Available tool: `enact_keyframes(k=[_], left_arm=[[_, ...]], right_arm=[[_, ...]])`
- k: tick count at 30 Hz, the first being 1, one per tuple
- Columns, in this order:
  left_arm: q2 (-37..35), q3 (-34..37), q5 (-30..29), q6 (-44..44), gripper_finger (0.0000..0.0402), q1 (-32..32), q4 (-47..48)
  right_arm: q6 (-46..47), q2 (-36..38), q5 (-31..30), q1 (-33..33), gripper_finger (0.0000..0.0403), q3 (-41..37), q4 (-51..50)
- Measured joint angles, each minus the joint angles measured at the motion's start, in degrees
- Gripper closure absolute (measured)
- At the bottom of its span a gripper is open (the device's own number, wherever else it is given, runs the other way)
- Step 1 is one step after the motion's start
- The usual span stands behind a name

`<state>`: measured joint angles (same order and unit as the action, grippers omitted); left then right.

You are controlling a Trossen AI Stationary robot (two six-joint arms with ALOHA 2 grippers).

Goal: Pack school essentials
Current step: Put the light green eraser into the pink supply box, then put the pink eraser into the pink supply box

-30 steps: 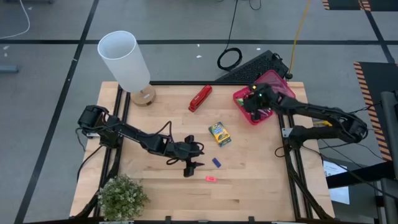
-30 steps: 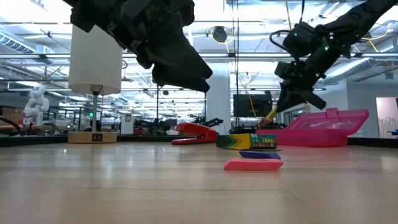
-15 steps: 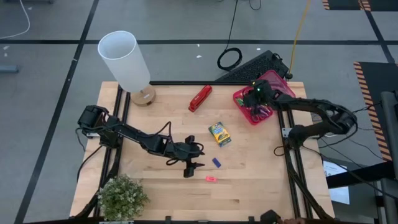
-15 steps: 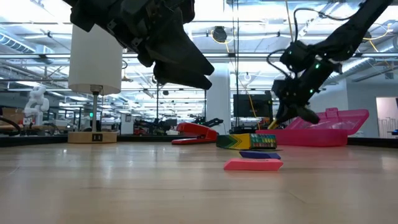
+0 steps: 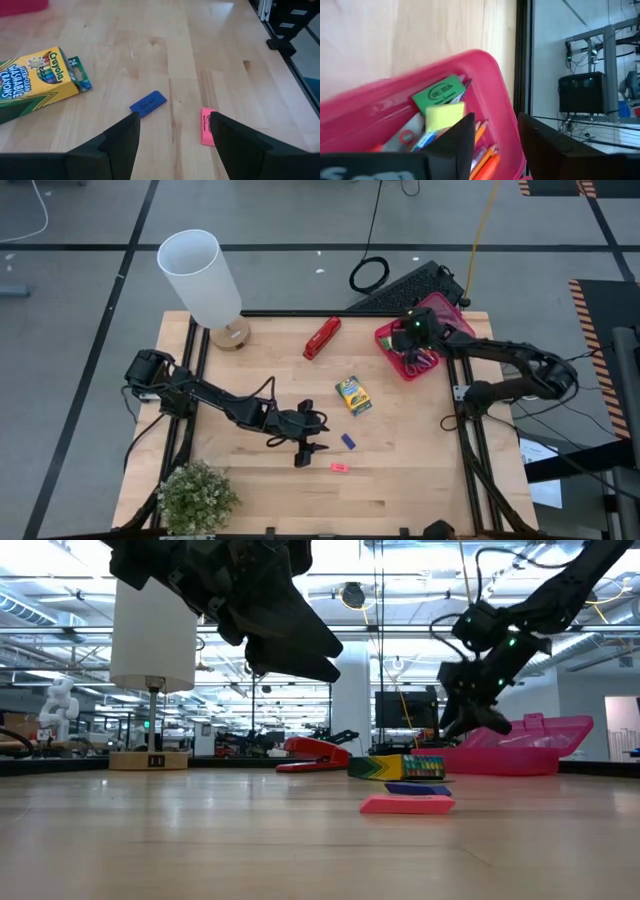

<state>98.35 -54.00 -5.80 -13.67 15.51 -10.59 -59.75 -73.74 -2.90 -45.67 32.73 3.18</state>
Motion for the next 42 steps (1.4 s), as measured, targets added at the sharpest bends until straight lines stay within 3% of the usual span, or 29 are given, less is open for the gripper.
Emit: enact_keyframes(k=[6,14,17,22,26,30,33,42], left_arm=[[0.0,0.0,0.0,-0.4,0.016,0.0,0.5],[2.1,-0.1,0.1,0.3,0.016,1.9,-0.4],[5.3,-0.1,0.6,0.5,0.016,2.9,-4.9],[10.0,-0.1,1.7,-0.2,0.016,4.3,-11.4],[13.1,-0.1,1.1,-0.5,0.016,5.0,-13.9],[16.5,-1.3,0.2,-1.9,0.016,5.9,-16.7],[20.0,-4.4,-0.3,-1.6,0.016,6.8,-16.5],[23.3,-12.9,-11.2,-0.6,0.0161,8.5,-1.5]], right_arm=[[8.1,8.6,0.0,5.5,0.0259,0.0,-4.9],[37.3,21.0,0.2,22.3,0.0257,0.1,-9.5],[45.4,23.2,0.2,30.0,0.0257,0.1,-13.0],[53.4,22.8,-0.3,42.5,0.0257,0.0,-15.4],[57.5,21.1,-6.9,50.3,0.0257,0.0,-13.8],[59.0,18.7,-12.9,55.7,0.0257,0.0,-12.3],[59.2,17.3,-13.7,57.9,0.0257,0.0,-10.6],[61.2,14.4,-13.8,62.6,0.0257,-0.1,-6.9]])
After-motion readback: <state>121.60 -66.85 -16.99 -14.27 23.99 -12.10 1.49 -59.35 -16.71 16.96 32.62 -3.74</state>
